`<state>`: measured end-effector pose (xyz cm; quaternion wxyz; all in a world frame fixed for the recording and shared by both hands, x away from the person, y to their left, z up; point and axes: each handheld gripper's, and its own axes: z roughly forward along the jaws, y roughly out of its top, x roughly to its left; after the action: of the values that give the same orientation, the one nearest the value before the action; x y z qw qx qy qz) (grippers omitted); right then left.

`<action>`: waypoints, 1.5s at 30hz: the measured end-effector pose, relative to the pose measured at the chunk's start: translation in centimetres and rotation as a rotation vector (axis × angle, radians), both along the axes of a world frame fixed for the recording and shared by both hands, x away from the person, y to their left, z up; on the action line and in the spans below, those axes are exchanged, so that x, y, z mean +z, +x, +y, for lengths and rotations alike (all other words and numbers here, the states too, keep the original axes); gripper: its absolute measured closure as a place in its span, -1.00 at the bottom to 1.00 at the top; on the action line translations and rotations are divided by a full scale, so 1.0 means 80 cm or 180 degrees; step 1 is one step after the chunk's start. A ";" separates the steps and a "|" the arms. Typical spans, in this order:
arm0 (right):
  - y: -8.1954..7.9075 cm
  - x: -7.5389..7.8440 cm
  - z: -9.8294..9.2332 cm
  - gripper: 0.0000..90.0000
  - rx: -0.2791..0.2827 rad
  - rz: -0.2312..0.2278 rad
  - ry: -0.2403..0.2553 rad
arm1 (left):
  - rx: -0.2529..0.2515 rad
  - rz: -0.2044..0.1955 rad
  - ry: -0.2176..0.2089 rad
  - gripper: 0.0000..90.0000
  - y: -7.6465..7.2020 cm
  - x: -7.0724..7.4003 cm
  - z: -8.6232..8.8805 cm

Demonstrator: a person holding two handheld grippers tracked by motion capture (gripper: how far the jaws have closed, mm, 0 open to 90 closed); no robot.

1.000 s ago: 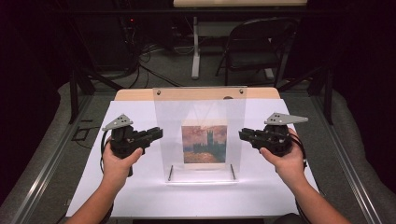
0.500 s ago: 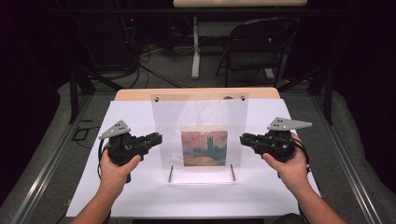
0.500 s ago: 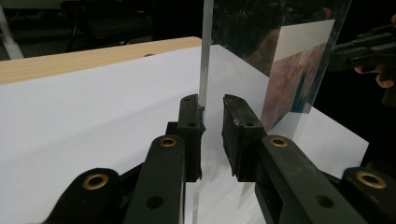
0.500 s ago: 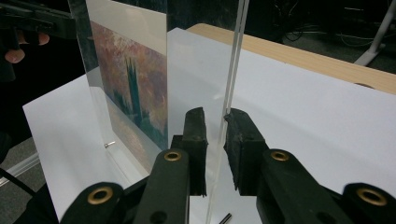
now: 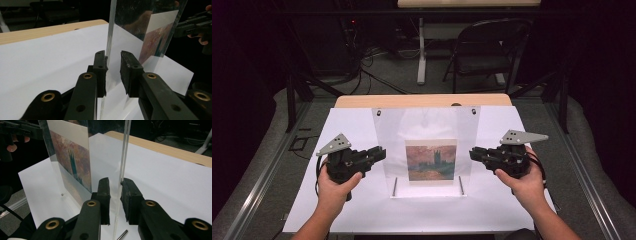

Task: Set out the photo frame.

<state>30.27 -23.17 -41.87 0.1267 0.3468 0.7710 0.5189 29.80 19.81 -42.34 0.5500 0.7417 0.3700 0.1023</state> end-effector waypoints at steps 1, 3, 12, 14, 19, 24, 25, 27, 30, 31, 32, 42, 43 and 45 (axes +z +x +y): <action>-0.002 0.000 0.000 0.72 -0.0010 -0.0003 0.0009 | -0.0001 -0.0008 -0.0005 0.66 0.000 0.000 0.000; -0.002 0.000 0.000 0.70 -0.0003 -0.0017 0.0002 | 0.0002 -0.0013 0.0005 0.66 -0.001 0.000 0.000; -0.002 -0.003 0.000 0.67 0.0011 -0.0028 0.0051 | 0.0003 -0.0008 0.0002 0.65 -0.001 -0.001 -0.001; -0.002 -0.003 0.000 0.65 0.0015 -0.0030 0.0052 | 0.0001 -0.0008 0.0003 0.64 -0.001 -0.001 0.000; -0.003 -0.003 0.000 0.60 0.0029 -0.0041 0.0057 | 0.0007 0.0009 0.0000 0.61 -0.003 -0.002 -0.001; -0.004 -0.003 0.000 0.56 0.0029 -0.0047 0.0058 | 0.0002 0.0024 0.0014 0.57 -0.003 -0.003 0.000; -0.005 -0.003 0.000 0.55 0.0029 -0.0048 0.0056 | 0.0001 0.0029 0.0014 0.57 -0.004 -0.003 0.000; -0.005 -0.003 0.000 0.54 0.0032 -0.0054 0.0049 | 0.0001 0.0042 0.0021 0.55 -0.004 -0.003 0.001; -0.006 -0.002 -0.001 0.51 0.0026 -0.0059 0.0039 | 0.0010 0.0020 0.0020 0.48 -0.006 -0.003 0.002; -0.007 -0.002 -0.002 0.48 0.0019 -0.0065 0.0053 | 0.0022 0.0010 0.0027 0.43 -0.007 -0.002 0.002; -0.008 -0.001 -0.002 0.44 0.0013 -0.0075 0.0063 | 0.0023 0.0009 0.0033 0.39 -0.007 -0.002 0.003; -0.012 0.001 -0.009 -0.09 -0.0109 -0.0152 0.0093 | 0.0228 -0.0103 0.0203 -0.12 -0.016 0.000 0.008; -0.013 0.001 -0.010 -0.12 -0.0136 -0.0174 0.0092 | 0.0241 -0.0116 0.0210 -0.13 -0.017 0.000 0.009; -0.014 0.001 -0.015 -0.15 -0.0189 -0.0199 0.0094 | 0.0274 -0.0141 0.0227 -0.15 -0.020 0.001 0.012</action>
<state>29.14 -24.34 -41.81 0.1609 0.3550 0.7483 0.5368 28.19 20.79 -42.22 0.5263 0.7418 0.3854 0.1554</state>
